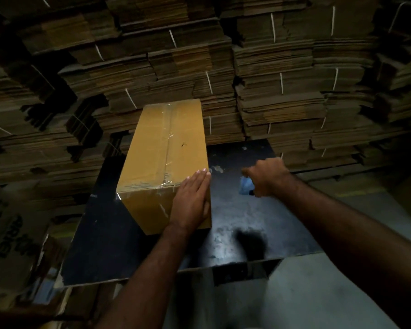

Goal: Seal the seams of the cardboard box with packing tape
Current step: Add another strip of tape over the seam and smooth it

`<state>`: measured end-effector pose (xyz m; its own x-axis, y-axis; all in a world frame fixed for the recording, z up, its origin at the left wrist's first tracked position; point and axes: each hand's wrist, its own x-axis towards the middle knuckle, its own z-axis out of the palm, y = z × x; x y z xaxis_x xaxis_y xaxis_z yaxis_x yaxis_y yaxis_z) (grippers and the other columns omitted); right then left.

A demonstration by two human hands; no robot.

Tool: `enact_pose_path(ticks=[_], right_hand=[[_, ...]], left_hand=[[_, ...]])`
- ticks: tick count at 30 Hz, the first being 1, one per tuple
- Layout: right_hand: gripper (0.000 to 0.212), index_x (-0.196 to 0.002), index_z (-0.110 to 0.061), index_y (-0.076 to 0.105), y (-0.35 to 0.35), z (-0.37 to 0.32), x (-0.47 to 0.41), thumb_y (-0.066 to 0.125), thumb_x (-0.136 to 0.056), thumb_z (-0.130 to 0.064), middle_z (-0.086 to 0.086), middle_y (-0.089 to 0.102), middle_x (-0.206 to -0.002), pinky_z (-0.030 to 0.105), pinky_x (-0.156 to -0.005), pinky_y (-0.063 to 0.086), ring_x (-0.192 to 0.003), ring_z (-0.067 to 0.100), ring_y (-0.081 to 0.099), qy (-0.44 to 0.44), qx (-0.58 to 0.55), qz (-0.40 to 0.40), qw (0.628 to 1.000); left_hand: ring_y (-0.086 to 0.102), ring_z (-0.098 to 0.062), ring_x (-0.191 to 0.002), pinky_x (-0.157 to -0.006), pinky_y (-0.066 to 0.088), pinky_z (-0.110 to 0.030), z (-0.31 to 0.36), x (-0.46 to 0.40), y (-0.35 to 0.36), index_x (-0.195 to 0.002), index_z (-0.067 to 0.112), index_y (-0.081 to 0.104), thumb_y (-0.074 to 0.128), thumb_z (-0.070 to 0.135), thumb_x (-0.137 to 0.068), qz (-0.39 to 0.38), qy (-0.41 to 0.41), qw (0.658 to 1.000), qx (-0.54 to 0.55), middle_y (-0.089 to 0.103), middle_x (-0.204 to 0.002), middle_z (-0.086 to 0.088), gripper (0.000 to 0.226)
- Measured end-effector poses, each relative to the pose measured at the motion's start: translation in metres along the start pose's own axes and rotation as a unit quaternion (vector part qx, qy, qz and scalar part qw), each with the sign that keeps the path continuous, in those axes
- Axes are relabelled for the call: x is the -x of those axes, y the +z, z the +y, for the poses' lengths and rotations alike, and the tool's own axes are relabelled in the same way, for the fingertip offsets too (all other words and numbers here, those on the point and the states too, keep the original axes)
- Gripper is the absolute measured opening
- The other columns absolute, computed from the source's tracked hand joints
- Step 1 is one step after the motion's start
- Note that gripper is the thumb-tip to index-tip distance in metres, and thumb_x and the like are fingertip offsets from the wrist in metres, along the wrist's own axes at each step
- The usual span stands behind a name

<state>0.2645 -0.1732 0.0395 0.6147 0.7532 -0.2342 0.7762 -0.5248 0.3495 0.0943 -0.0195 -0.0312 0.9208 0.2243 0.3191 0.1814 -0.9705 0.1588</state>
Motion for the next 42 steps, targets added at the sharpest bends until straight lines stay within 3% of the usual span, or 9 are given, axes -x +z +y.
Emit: enact_pose_path(ticks=[7,11,19,23,28,30,34,39,42], right_hand=[[0.064,-0.131,-0.038,0.048,0.059,-0.023,0.0,0.057,-0.076,-0.07,0.008,0.063,-0.12,0.039,-0.085,0.047,-0.107,0.032,0.062,0.098,-0.224,0.0,0.97],[0.06,-0.146,-0.031,0.034,0.119,-0.046,0.004,0.047,-0.091,-0.047,0.016,0.054,-0.132,0.043,-0.095,0.042,-0.116,0.036,0.055,0.188,-0.345,-0.025,0.919],[0.065,-0.155,-0.012,0.022,0.224,-0.096,0.015,0.048,-0.096,-0.016,0.028,0.042,-0.142,0.049,-0.096,0.039,-0.125,0.041,0.046,0.293,-0.288,0.002,0.911],[0.063,-0.152,-0.007,0.03,0.239,-0.112,0.008,0.045,-0.092,-0.003,0.031,0.052,-0.133,0.046,-0.08,0.05,-0.104,0.039,0.061,0.289,-0.257,-0.005,0.922],[0.07,-0.156,-0.006,0.006,0.232,-0.11,0.005,0.039,-0.095,-0.011,0.027,0.038,-0.147,0.054,-0.107,0.032,-0.123,0.039,0.049,0.266,-0.249,-0.063,0.929],[0.069,-0.155,-0.009,0.013,0.221,-0.099,0.007,0.042,-0.094,-0.016,0.021,0.041,-0.146,0.054,-0.113,0.022,-0.131,0.036,0.041,0.25,-0.255,-0.085,0.93],[0.048,-0.133,-0.021,0.051,0.175,-0.078,0.018,0.052,-0.086,-0.024,0.012,0.048,-0.137,0.044,-0.112,0.027,-0.126,0.031,0.045,0.223,-0.285,-0.068,0.93],[0.037,-0.125,-0.02,0.061,0.093,-0.062,0.003,0.058,-0.088,-0.021,0.011,0.055,-0.13,0.042,-0.103,0.041,-0.121,0.032,0.051,0.162,-0.45,0.135,0.868],[0.027,-0.114,-0.018,0.062,0.029,-0.066,-0.005,0.058,-0.087,-0.017,0.008,0.058,-0.113,0.043,-0.093,0.046,-0.108,0.029,0.055,0.115,-0.492,0.334,0.795]], left_hand=[[0.037,-0.029,-0.144,-0.118,0.027,-0.045,-0.007,-0.006,0.01,-0.149,0.005,0.041,0.071,0.009,-0.071,0.007,0.006,1.0,0.014,0.039,-0.156,-0.012,0.084],[0.037,-0.031,-0.144,-0.117,0.03,-0.048,-0.008,-0.006,0.014,-0.149,0.003,0.041,0.071,0.008,-0.072,0.012,0.016,1.0,0.015,0.039,-0.156,-0.015,0.083],[0.032,-0.029,-0.146,-0.12,0.024,-0.049,-0.008,-0.008,0.02,-0.15,0.004,0.039,0.072,0.01,-0.076,0.034,0.001,0.999,0.024,0.036,-0.158,-0.014,0.081],[0.031,-0.027,-0.147,-0.121,0.022,-0.049,-0.007,-0.008,0.022,-0.15,0.006,0.04,0.069,0.013,-0.079,0.046,-0.015,0.998,0.032,0.036,-0.158,-0.011,0.076],[0.03,-0.026,-0.148,-0.121,0.021,-0.047,-0.005,-0.008,0.021,-0.15,0.007,0.039,0.069,0.013,-0.079,0.046,-0.017,0.998,0.028,0.035,-0.159,-0.01,0.077],[0.03,-0.027,-0.147,-0.121,0.021,-0.047,-0.005,-0.008,0.019,-0.15,0.007,0.039,0.069,0.012,-0.078,0.044,-0.017,0.998,0.029,0.035,-0.158,-0.011,0.078],[0.032,-0.029,-0.146,-0.121,0.02,-0.046,-0.001,-0.008,0.013,-0.15,0.005,0.04,0.069,0.01,-0.074,0.029,-0.025,0.999,0.029,0.036,-0.158,-0.013,0.081],[0.042,-0.03,-0.141,-0.119,0.027,-0.048,0.002,-0.006,-0.002,-0.145,0.004,0.047,0.061,0.012,-0.073,0.037,-0.048,0.993,0.103,0.047,-0.15,-0.014,0.073],[0.06,-0.031,-0.113,-0.103,0.044,-0.043,-0.008,0.002,-0.023,-0.121,0.004,0.065,0.061,0.011,-0.075,0.151,-0.065,0.979,0.119,0.067,-0.117,-0.013,0.047]])
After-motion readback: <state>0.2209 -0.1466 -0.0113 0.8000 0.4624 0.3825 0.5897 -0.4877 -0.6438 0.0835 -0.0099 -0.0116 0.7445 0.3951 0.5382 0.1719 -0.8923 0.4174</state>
